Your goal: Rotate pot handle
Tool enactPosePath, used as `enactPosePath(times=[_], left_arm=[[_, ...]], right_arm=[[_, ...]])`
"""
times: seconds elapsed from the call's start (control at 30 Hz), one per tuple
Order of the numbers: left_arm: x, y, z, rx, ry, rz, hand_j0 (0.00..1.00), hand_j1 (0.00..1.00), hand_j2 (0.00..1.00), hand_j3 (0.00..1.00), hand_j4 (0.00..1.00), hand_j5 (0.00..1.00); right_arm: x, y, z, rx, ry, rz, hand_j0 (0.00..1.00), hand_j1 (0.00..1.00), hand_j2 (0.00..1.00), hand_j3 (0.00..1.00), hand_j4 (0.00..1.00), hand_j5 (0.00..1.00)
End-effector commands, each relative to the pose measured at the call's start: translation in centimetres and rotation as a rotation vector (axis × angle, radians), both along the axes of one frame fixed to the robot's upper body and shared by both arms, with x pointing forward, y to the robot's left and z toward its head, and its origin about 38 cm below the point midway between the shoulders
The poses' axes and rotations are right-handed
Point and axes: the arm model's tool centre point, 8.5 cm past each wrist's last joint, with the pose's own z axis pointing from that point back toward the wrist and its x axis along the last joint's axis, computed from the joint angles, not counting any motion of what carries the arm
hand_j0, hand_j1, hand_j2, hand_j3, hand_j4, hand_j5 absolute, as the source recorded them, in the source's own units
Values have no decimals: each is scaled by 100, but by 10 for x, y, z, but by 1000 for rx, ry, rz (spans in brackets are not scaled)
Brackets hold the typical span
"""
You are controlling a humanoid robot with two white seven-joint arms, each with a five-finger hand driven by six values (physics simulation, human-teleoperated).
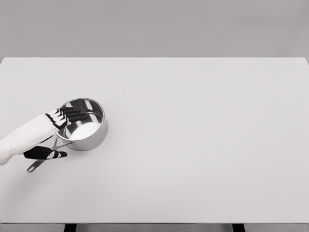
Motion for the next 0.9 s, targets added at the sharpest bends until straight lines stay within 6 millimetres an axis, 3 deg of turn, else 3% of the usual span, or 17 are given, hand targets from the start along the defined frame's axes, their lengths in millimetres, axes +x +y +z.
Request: enactPosePath(times=[0.0,0.87], left_arm=[[0,-2,-3,10,-10,-2,100,100,100,100,100,100],[0,17,9,83,-49,35,100,100,100,100,100,100]], right_arm=[[0,0,0,0,0,1,100,100,100,100,100,100],[0,0,0,0,0,1,100,100,100,100,100,100]])
